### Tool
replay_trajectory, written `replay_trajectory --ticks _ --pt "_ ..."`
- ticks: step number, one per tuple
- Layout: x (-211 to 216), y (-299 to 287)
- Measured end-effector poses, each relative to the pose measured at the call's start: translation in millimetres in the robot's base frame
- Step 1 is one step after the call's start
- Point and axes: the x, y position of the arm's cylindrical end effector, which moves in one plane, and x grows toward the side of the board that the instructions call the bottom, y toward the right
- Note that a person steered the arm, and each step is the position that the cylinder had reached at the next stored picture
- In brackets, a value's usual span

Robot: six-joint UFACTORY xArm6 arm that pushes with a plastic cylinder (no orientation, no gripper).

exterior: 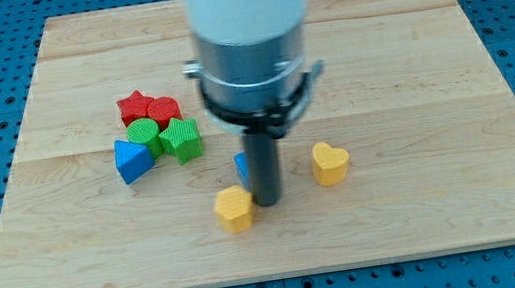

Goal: Place the yellow hexagon at the left of the blue triangle

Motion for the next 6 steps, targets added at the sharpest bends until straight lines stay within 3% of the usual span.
replay_trajectory --ticks 1,2,3,4,5,6 --pt "15 41" --pt "32 -19" --pt "-2 -150" --pt "0 -163" --pt "13 -214" --pt "-19 -278"
